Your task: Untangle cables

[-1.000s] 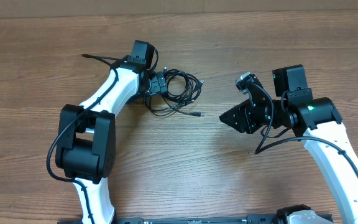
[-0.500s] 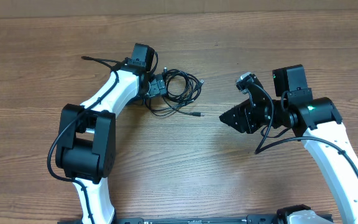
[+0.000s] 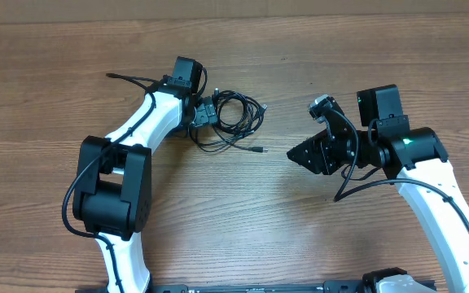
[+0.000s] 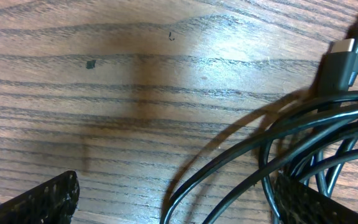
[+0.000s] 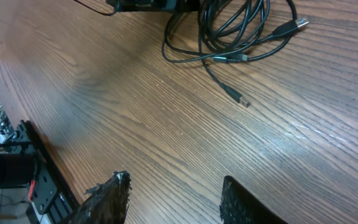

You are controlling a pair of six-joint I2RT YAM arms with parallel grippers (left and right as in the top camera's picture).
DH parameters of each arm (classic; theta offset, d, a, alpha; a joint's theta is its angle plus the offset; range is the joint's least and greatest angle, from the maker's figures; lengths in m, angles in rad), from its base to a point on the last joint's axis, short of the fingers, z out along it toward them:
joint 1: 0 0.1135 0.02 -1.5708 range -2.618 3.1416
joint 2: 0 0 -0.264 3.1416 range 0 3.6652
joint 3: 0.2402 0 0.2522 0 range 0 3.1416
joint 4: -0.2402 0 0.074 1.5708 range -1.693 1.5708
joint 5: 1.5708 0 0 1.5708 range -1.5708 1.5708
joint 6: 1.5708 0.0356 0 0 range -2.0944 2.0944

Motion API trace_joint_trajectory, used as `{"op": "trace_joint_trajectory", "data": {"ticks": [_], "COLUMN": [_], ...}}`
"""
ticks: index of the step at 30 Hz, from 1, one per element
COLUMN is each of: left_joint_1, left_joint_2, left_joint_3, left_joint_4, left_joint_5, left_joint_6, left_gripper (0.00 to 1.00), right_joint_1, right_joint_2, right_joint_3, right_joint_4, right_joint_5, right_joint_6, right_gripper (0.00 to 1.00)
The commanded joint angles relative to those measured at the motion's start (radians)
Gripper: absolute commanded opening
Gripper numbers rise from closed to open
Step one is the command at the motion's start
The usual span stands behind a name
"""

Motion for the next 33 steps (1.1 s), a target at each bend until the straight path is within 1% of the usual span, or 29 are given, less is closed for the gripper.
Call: {"op": "trace_joint_trajectory", "data": {"ticks": [1, 9, 15, 20, 21, 22, 23, 24, 28, 33], "left_joint_1": [-0.01, -0.035, -0.04, -0.039, -0.039, -0.039, -0.039, -0.039, -0.039, -0.039], "left_joint_2": [0.002, 0.068, 0.068, 0.068, 0.068, 0.068, 0.068, 0.068, 0.068, 0.068], "left_joint_3": [-0.006, -0.006, -0.006, -0.006, -0.006, -0.006, -0.006, -0.006, -0.006, -0.006], "left_joint_4": [0.004, 0.008, 0.027, 0.01, -0.001, -0.015, -0.032, -0.048, -0.107, -0.144], "left_joint_5": [-0.016, -0.025, -0.026, -0.028, -0.028, -0.028, -0.03, -0.035, -0.073, -0.073], "left_joint_6": [0.02, 0.046, 0.046, 0.046, 0.046, 0.046, 0.045, 0.043, 0.026, 0.027], "left_gripper": [1.0, 1.0, 1.0, 1.0, 0.97, 0.9, 0.86, 0.84, 0.84, 0.85], "right_joint_1": [0.005, 0.005, 0.005, 0.005, 0.005, 0.005, 0.005, 0.005, 0.005, 0.005], "right_joint_2": [0.0, 0.0, 0.0, 0.0, 0.0, 0.0, 0.0, 0.0, 0.0, 0.0], "right_joint_3": [0.005, 0.005, 0.005, 0.005, 0.005, 0.005, 0.005, 0.005, 0.005, 0.005], "right_joint_4": [0.002, -0.001, -0.001, -0.001, -0.002, -0.002, -0.002, -0.002, -0.002, -0.009], "right_joint_5": [-0.021, -0.039, -0.039, -0.039, -0.039, -0.039, -0.039, -0.039, -0.039, -0.039], "right_joint_6": [0.005, 0.005, 0.005, 0.006, 0.006, 0.006, 0.006, 0.006, 0.005, 0.005], "right_gripper": [0.47, 0.46, 0.47, 0.47, 0.47, 0.46, 0.46, 0.46, 0.46, 0.46]}}
